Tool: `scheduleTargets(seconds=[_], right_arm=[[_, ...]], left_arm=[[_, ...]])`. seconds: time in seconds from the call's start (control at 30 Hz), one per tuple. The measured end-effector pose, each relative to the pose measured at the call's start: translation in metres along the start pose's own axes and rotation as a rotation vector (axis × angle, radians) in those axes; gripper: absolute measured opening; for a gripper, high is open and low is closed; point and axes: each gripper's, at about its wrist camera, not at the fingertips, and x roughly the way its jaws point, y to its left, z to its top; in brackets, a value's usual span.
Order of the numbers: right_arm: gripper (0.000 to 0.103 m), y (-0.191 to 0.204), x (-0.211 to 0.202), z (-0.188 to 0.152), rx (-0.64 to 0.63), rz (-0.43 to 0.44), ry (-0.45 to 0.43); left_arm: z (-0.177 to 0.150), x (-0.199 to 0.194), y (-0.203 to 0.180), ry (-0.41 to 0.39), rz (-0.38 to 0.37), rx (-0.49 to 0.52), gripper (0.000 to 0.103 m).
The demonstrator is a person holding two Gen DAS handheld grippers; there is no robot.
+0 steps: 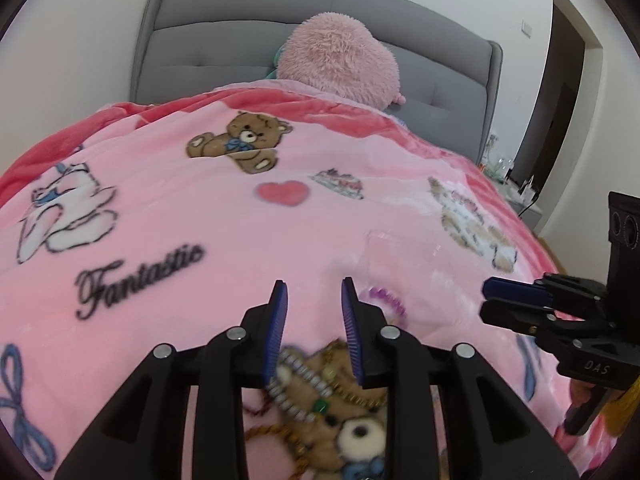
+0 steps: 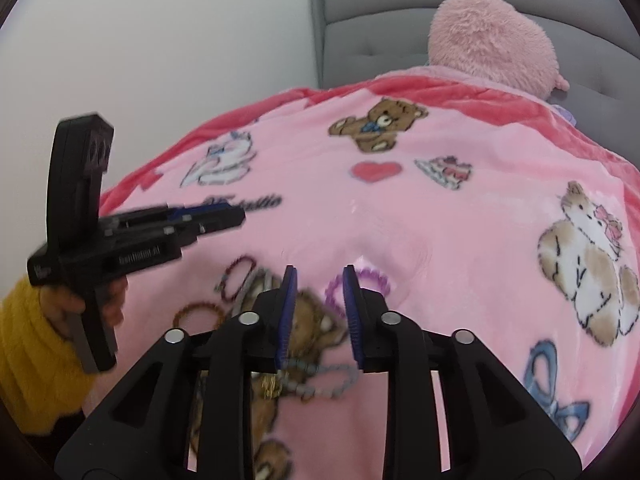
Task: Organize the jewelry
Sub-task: 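Move both open tools back over the remaining bracelets, then grasp the red bead bracelet with the left tool while the right grasps the light-blue bracelet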
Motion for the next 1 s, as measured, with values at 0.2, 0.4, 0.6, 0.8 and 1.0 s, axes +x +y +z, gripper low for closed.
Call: scheduleTargets(seconds=[0.2, 0.4, 0.6, 0.8, 1.0], right_arm=[[0.027, 0.002, 0.012, -0.024, 0.012, -0.033, 0.091], [0.027, -0.011, 0.032, -0.043, 0.069, -0.099, 0.177], [0.027, -0.020, 0.046, -0.054, 0.129, -0.101, 0.217], [0.027, -0.014, 0.055, -0.057, 0.103, -0.099, 0.239], [0.027, -0.010, 0.061, -0.060, 0.096, -0.112, 0.254]], left_arm=[[-0.024, -0.015, 0.012, 0.046, 0.048, 0.031, 0.031], [-0.044, -0.008, 0.037, 0.109, 0.074, -0.010, 0.034], [-0.052, 0.019, 0.054, 0.149, 0.115, -0.053, 0.034], [-0.051, 0.041, 0.061, 0.209, 0.132, -0.090, 0.034], [-0.054, 0.055, 0.062, 0.254, 0.153, -0.108, 0.034]])
